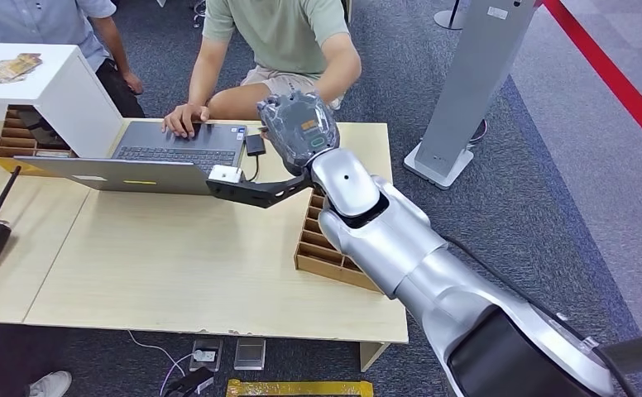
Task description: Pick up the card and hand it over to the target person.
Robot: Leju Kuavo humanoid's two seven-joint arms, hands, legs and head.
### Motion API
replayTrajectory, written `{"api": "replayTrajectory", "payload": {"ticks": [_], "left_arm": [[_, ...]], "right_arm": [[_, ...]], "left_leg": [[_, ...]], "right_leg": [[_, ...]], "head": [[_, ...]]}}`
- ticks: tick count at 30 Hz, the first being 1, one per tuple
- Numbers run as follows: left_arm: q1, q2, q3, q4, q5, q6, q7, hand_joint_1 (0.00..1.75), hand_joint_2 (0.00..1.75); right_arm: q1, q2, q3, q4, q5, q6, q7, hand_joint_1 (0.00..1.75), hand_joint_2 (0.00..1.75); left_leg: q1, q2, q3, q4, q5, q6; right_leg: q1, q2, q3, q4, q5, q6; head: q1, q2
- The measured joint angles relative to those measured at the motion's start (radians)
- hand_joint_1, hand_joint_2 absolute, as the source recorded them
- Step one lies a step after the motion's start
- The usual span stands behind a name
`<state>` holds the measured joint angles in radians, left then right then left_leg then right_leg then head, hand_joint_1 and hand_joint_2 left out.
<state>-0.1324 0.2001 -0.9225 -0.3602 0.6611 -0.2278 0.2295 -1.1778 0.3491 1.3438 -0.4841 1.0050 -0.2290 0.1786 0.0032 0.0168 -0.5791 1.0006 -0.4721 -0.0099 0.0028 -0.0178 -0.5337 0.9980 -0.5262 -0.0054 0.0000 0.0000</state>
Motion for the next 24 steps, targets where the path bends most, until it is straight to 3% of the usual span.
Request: {"api": "replayTrajectory", "payload": {"ticks": [4, 10, 15, 20, 24], "left_arm": [[-0.002, 0.002, 0.003, -0.001, 0.01, -0.002, 0.015, 0.0, 1.75], [0.011, 0.004, 0.009, -0.001, 0.024, 0.006, 0.013, 0.0, 1.75], [0.041, 0.004, 0.031, 0.003, 0.07, 0.024, -0.011, 0.0, 1.75], [0.053, -0.009, 0.066, 0.014, 0.147, 0.062, -0.022, 0.0, 1.75], [0.053, -0.023, 0.091, 0.013, 0.21, 0.099, -0.02, 0.0, 1.75]], "right_arm": [[0.019, 0.0, 0.01, -0.029, -0.035, 0.078, -0.009, 0.0, 1.75], [0.049, 0.0, -0.043, -0.081, -0.126, 0.067, -0.042, 0.0, 1.75], [0.159, -0.018, -0.277, -0.213, -0.352, 0.071, -0.16, 0.0, 1.75], [0.39, -0.173, -0.451, -0.637, -0.567, 0.116, -0.169, 0.0, 1.75], [0.559, -0.304, -0.473, -0.885, -0.695, 0.105, -0.131, 0.0, 1.75]], "left_leg": [[0.0, -0.001, 0.0, -0.001, 0.0, 0.0], [0.0, 0.0, -0.001, 0.001, 0.0, 0.0], [0.0, 0.0, 0.0, 0.0, 0.0, 0.0], [0.001, -0.003, 0.0, 0.0, 0.0, 0.0], [0.002, -0.008, -0.001, 0.0, 0.001, 0.001]], "right_leg": [[0.0, 0.0, 0.001, 0.0, 0.0, 0.0], [0.0, 0.0, -0.001, 0.001, 0.0, 0.0], [0.0, 0.001, 0.0, 0.0, 0.0, 0.0], [0.001, -0.002, 0.001, -0.002, 0.0, 0.0], [0.002, -0.009, 0.002, -0.003, -0.001, 0.001]], "head": [[0.0, 0.0], [0.0, 0.0], [0.0, 0.0], [0.0, 0.0], [0.0, 0.0]]}}
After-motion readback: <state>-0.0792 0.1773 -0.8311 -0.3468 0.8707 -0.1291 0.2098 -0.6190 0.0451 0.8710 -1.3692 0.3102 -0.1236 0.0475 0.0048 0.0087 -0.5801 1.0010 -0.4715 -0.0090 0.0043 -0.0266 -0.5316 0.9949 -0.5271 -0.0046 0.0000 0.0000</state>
